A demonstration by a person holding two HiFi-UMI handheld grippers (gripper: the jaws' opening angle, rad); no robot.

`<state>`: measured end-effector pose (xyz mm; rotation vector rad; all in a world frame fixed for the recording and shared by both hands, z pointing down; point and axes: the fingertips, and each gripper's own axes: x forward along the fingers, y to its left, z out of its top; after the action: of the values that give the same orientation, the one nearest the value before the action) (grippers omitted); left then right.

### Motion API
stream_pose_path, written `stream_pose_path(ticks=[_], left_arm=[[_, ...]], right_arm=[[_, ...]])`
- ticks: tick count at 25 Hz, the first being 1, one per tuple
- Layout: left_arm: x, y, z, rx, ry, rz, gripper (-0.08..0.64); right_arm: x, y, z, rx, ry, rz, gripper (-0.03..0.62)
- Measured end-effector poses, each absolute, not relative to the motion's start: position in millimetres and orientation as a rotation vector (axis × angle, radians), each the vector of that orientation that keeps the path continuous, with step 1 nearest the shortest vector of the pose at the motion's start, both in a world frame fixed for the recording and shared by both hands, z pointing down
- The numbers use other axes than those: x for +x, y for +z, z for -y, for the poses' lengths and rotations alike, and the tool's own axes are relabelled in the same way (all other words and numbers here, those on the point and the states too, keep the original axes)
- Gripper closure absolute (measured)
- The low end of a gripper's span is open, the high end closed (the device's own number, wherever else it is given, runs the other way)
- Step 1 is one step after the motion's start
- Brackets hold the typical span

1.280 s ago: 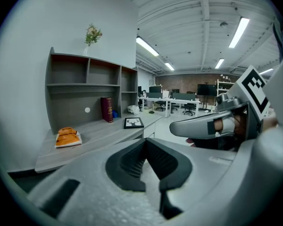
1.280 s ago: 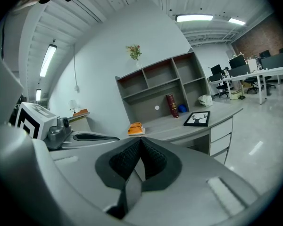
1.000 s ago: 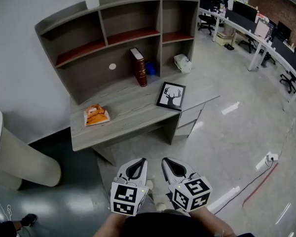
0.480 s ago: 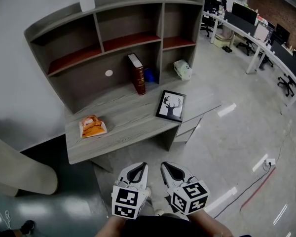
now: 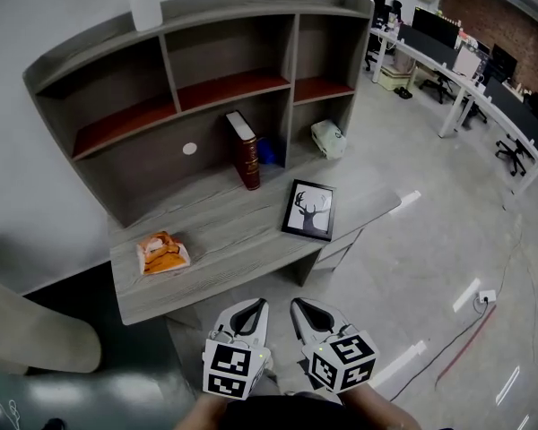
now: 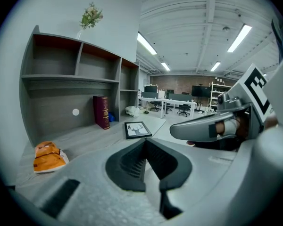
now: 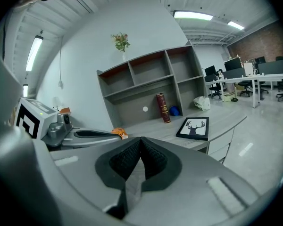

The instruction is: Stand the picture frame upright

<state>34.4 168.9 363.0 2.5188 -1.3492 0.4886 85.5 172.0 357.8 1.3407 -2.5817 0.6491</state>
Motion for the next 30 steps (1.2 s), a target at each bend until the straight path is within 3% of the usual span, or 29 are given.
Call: stream_pose_path(ticks=[30], left_arm=[[-13.7,387.7,-83.7,2.532,0.527,1.238,0.561]], right_arm=[[29.5,376.2,-79.9,1.372,0.641,2.503,0.595]])
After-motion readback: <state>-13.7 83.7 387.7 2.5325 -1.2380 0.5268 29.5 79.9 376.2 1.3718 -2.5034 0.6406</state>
